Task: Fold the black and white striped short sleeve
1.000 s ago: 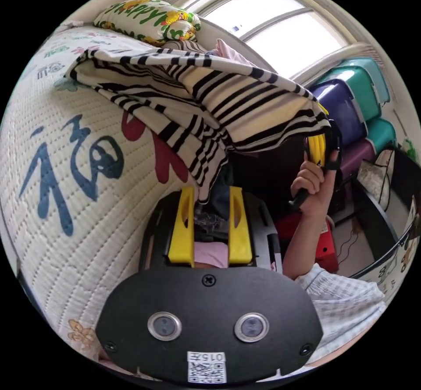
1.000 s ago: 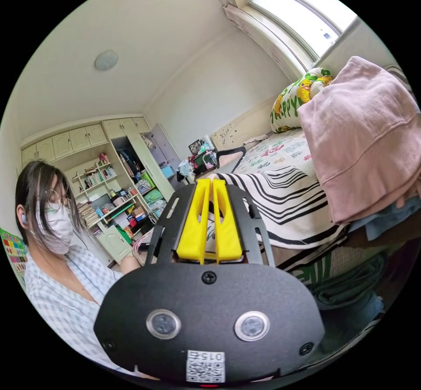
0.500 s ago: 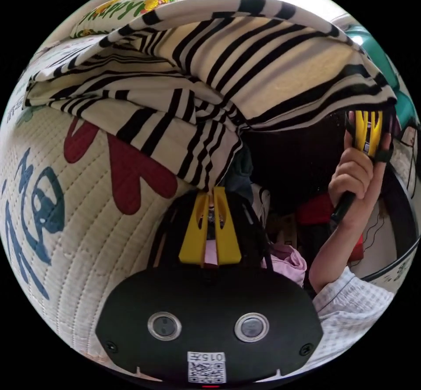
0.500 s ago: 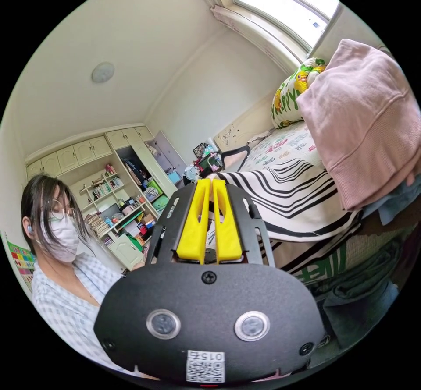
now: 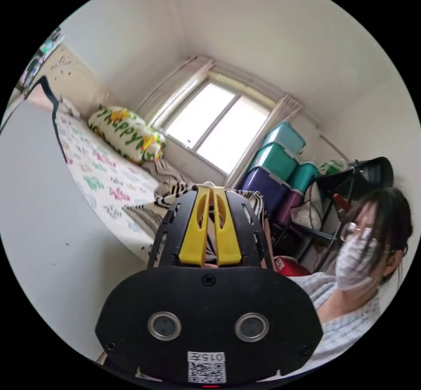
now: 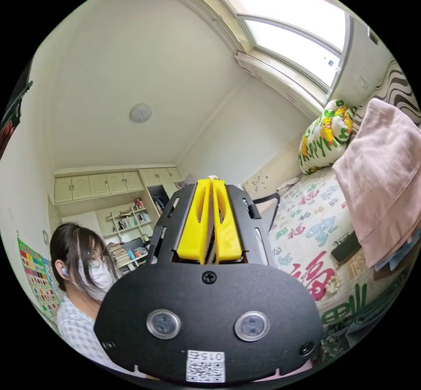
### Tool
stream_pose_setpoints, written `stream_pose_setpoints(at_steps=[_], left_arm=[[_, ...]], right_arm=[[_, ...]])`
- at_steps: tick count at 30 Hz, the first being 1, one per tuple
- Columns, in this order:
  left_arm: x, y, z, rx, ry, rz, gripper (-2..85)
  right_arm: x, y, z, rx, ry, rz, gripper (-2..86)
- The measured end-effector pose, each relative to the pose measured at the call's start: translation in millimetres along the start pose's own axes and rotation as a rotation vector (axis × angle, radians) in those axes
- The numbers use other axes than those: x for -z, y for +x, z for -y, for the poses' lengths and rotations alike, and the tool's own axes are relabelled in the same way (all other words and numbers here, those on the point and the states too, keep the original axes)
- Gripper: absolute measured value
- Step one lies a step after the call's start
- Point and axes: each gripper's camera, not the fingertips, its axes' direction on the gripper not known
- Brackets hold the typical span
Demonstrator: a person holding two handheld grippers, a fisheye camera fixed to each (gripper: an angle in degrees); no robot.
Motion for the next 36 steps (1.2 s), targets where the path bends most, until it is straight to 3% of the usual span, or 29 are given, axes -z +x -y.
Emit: stream_pose_setpoints(at_steps=[3,7,12,15,18,22,24,28,31,36], left_arm=[[105.7,48.1,20.0,-0.102,0.187,0.076,-0.8],[186.7,54.2,40.1,-0.079,0.262,0.261,-0.8],[224.1,-59.6,89.6,0.240,0.232,0.583,-0.9],[233.6,-85.3,160.5,0.338,0.325,0.581,-0.9],[240.1,-8.6,267.3,0.142,0.451,0.613,-0.9],[247.5,122.6,325.4,-0.168,0.628,0.621,-0.8],[241.8,166.6,328.3,-0.231,0.574,0.669,-0.8],[241.5,153.3,286.9,-0.211,0.430,0.618,-0.7],[238.8,95.5,222.5,-0.066,0.268,0.579,-0.7],[221.9,-27.0,78.8,0.326,0.001,0.537,-0.8]], right_arm=[[-16.4,-13.2,-7.5,0.033,0.021,0.021,-0.3],[-68.3,7.7,-25.6,-0.037,-0.011,0.077,-0.4],[-225.2,84.9,-51.0,-0.272,-0.217,-0.054,-0.4],[-318.3,106.8,-30.2,-0.389,-0.259,-0.107,-0.4],[-385.7,27.0,37.3,-0.140,-0.212,-0.117,-0.4],[-407.6,-109.4,103.7,0.216,-0.093,-0.058,-0.3],[-395.0,-161.3,107.5,0.327,-0.027,-0.062,-0.3],[-361.8,-156.7,72.2,0.384,-0.078,-0.042,-0.3],[-329.5,-95.3,11.5,0.257,-0.215,0.002,-0.2],[-295.0,46.7,-142.6,-0.026,-0.607,-0.141,-0.2]])
